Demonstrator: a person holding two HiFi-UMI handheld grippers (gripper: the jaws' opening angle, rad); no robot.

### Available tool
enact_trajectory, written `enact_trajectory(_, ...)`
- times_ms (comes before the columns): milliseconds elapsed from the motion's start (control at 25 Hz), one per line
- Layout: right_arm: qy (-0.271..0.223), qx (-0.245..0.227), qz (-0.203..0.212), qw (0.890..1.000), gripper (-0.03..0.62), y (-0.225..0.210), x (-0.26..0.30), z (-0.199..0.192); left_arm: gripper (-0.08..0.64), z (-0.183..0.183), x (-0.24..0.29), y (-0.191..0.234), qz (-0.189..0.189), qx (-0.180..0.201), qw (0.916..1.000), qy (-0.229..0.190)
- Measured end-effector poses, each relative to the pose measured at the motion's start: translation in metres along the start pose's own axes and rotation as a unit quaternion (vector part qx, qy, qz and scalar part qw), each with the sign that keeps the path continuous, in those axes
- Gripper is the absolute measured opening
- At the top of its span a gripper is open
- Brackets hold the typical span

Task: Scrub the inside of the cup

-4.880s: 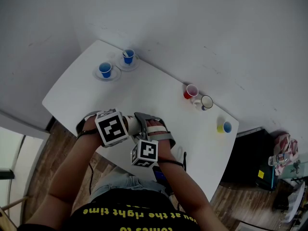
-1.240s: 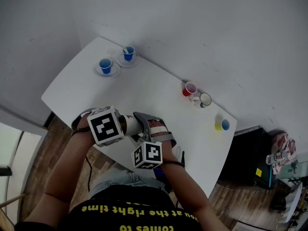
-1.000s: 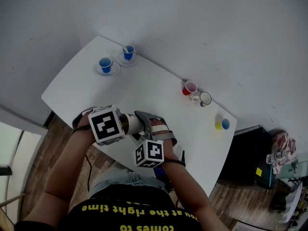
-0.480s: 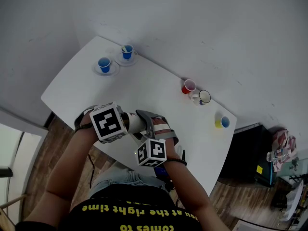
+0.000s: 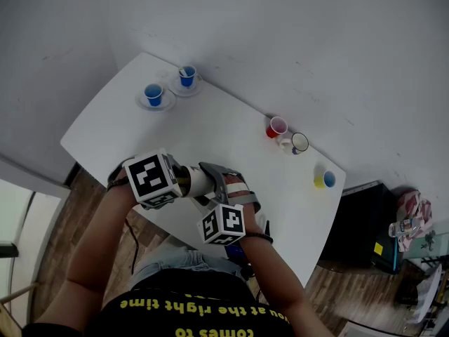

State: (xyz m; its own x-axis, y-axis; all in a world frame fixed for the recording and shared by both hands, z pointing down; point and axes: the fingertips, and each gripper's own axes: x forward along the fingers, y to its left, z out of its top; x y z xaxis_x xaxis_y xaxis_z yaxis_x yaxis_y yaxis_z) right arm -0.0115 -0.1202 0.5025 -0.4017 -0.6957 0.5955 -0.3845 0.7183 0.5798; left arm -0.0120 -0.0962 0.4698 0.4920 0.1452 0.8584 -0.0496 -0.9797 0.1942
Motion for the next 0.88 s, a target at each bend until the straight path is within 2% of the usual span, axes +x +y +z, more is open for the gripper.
enact_trajectory(160, 0.001, 0.005, -0.002, 1.000, 0.382, -0.001, -0.001, -0.001, 0.098, 0.000, -0.003, 0.003, 0.012, -0.012, 0.9998, -0.013)
enact_trajectory(360, 0.003, 0.005, -0.007, 1.000, 0.382, -0.005, -0.003, -0.003, 0.098, -0.001, -0.011, 0.008, 0.032, -0.026, 0.9991, -0.010)
enact_trajectory(680, 0.009, 0.007, -0.008, 1.000, 0.382, -0.007, -0.003, -0.006, 0.098, -0.003, -0.014, -0.003, 0.011, -0.001, 0.9999, 0.011)
enact_trajectory(880, 0.007, 0.018, -0.007, 1.000, 0.382, -0.007, -0.003, -0.011, 0.098, 0.000, -0.017, -0.004, 0.014, 0.000, 0.9999, -0.008)
